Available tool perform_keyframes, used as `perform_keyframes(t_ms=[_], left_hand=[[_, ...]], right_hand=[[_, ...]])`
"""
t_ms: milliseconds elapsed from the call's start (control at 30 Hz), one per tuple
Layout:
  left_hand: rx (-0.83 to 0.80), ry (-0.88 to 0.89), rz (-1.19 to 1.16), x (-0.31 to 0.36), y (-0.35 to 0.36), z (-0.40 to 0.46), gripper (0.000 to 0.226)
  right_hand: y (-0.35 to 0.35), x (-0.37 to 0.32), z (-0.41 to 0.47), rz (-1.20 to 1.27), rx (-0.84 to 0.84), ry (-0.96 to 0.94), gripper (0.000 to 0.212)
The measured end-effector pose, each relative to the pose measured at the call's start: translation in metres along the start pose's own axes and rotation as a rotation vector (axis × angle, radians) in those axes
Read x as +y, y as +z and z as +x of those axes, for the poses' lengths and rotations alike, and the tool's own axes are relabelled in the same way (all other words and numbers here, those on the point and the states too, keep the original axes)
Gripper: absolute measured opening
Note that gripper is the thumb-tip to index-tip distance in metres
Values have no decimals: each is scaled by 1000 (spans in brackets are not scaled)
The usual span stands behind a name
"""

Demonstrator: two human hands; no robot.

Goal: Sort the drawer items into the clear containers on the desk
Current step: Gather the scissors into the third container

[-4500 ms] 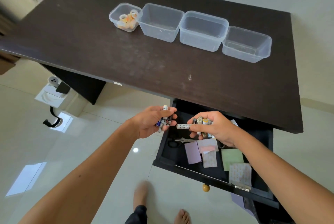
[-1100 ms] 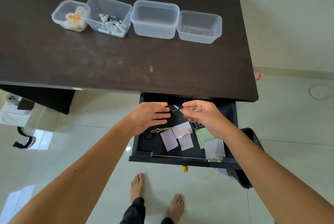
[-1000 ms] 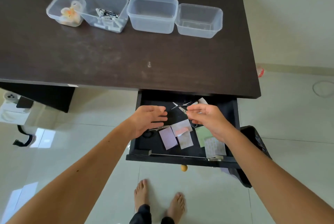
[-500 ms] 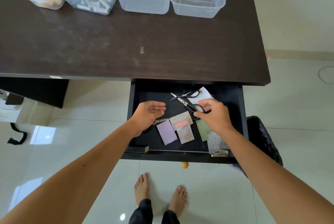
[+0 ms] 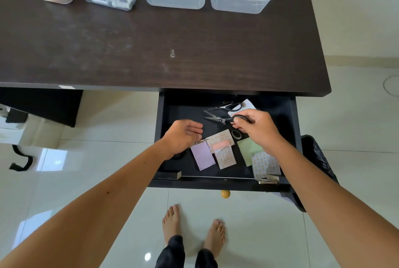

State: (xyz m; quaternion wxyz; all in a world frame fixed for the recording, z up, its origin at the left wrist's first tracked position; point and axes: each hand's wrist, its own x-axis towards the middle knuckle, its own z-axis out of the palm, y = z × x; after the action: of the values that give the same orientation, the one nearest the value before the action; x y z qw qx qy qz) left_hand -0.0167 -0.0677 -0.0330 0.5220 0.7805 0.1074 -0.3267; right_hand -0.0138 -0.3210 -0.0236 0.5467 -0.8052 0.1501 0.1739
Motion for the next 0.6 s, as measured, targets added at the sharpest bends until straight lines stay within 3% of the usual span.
perform_keyframes(t_ms=[233, 433, 533, 600], left_hand=[[16, -27, -322, -3, 3, 4, 43], [-72, 7, -629, -1, 5, 3, 28], [-37, -16, -645, 1, 5, 5, 25], [1, -36, -631, 1, 4, 6, 23]], right_hand=[[9, -6, 3, 183, -186, 36, 20], [34, -13, 0, 161, -306, 66, 25], [38, -17, 3, 56, -269, -1, 20], [34, -21, 9, -19, -130, -84, 12]])
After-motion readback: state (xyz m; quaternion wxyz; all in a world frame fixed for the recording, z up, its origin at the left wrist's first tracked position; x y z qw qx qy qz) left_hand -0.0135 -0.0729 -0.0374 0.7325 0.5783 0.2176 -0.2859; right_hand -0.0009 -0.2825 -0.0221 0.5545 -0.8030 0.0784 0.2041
